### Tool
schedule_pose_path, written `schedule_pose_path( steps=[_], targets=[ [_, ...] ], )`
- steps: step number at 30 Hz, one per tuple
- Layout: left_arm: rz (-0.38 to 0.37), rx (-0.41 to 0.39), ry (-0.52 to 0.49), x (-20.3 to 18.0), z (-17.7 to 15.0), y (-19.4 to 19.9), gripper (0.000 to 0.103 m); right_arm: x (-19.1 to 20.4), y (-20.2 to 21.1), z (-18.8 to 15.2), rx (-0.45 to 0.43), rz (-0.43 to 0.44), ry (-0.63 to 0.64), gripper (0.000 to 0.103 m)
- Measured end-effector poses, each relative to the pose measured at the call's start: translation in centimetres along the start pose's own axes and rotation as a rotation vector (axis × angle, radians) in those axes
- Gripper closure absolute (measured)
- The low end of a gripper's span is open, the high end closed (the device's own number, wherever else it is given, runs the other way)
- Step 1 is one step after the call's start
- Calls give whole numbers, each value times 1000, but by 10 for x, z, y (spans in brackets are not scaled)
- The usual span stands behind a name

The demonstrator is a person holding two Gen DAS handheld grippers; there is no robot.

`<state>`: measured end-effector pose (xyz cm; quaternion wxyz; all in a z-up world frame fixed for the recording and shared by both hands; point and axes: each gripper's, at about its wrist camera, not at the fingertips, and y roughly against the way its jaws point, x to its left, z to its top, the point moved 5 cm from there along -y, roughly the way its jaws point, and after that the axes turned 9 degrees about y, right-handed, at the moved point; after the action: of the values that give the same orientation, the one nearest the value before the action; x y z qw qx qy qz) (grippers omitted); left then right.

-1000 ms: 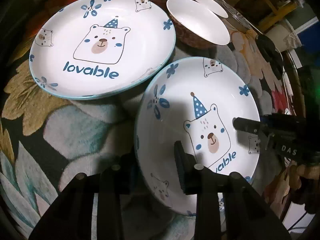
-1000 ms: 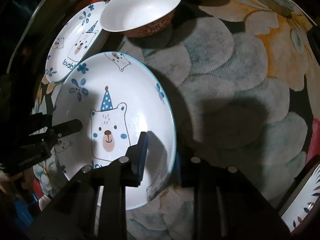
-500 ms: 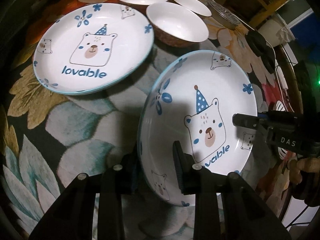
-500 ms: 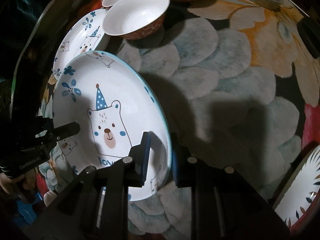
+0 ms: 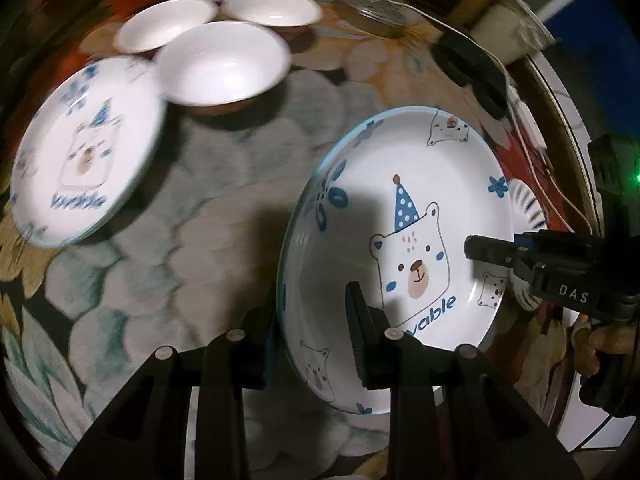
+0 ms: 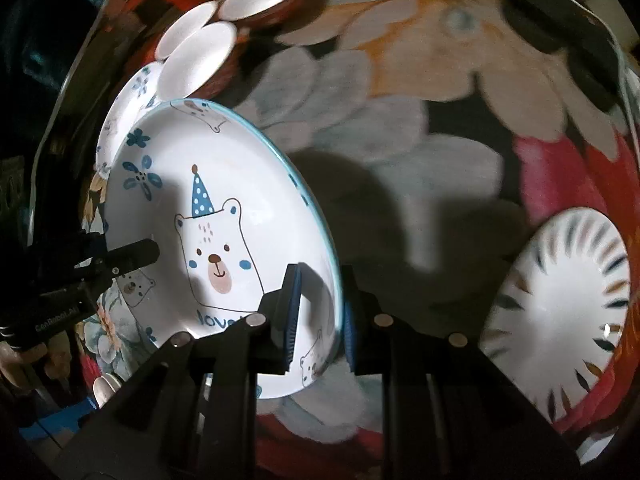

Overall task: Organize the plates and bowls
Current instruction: 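Carry the bear plate with both tools and lower it onto the leaf plate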

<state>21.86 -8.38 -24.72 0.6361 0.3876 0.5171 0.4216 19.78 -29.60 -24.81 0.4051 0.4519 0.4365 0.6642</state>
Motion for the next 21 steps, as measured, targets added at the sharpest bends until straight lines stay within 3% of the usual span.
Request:
schedule_pose_path(
  steps=[14,21],
  targets=[
    [-55,70,-155,-141,-3,-38,73,-99,54,-53,-40,-73,-199,83],
    [-63,106,-181,-179,-10,-59,73,-135,62,-77,-40,-106,-251,83]
  ],
)
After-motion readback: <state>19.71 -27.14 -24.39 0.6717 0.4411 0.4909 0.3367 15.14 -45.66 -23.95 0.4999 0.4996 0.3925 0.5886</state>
